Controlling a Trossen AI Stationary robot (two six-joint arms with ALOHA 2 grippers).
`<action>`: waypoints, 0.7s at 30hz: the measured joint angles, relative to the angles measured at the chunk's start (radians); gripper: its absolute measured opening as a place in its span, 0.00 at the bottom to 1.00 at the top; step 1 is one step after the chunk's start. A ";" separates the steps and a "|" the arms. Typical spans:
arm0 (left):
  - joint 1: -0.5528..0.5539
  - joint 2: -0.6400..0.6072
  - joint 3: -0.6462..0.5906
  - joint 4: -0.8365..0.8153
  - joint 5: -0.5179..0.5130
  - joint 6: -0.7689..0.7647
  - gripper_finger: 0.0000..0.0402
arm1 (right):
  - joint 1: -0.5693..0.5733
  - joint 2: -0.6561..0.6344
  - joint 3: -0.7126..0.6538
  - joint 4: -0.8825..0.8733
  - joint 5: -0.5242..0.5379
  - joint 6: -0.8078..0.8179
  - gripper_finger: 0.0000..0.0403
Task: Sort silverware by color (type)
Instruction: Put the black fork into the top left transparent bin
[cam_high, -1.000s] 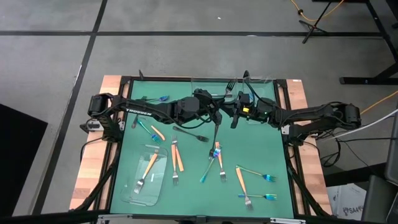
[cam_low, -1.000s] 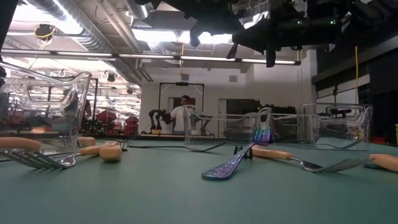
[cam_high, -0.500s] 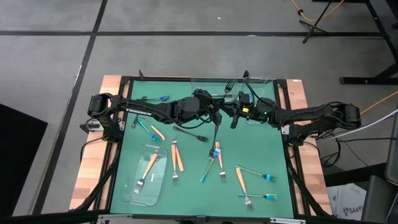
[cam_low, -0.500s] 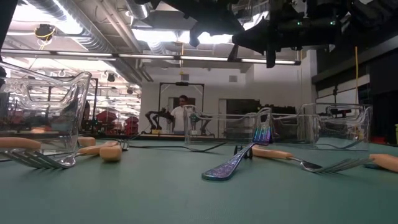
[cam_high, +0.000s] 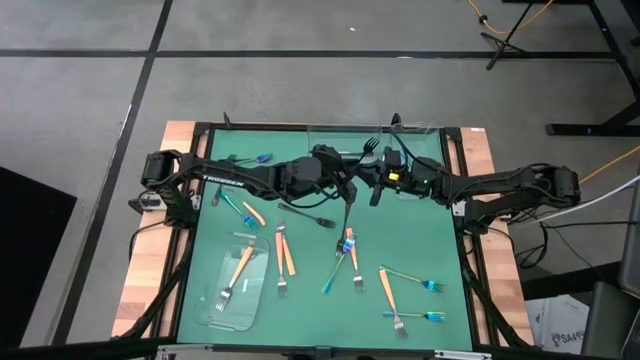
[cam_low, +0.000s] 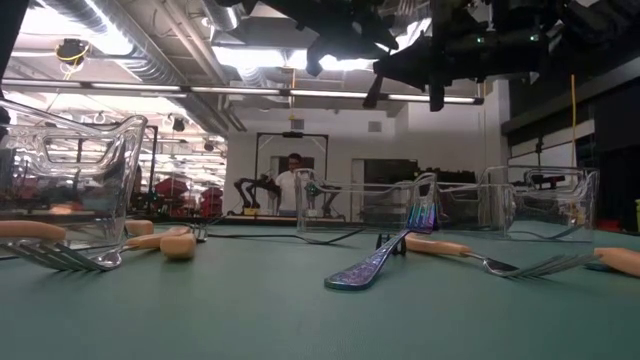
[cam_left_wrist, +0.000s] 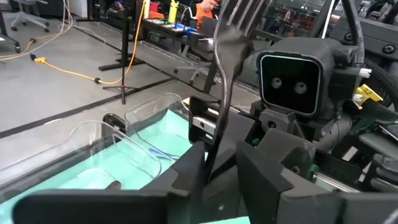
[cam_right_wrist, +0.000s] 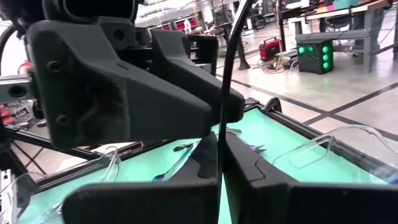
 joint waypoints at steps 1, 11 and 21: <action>0.000 -0.001 0.000 -0.003 -0.001 0.001 0.22 | 0.000 0.000 0.000 -0.003 0.007 0.000 0.00; 0.001 -0.003 0.000 -0.030 -0.007 0.107 0.22 | -0.001 -0.002 0.000 -0.138 0.083 -0.034 0.00; 0.044 -0.138 0.001 -0.390 -0.003 0.105 0.22 | -0.106 -0.003 0.013 -0.226 0.018 -0.056 0.00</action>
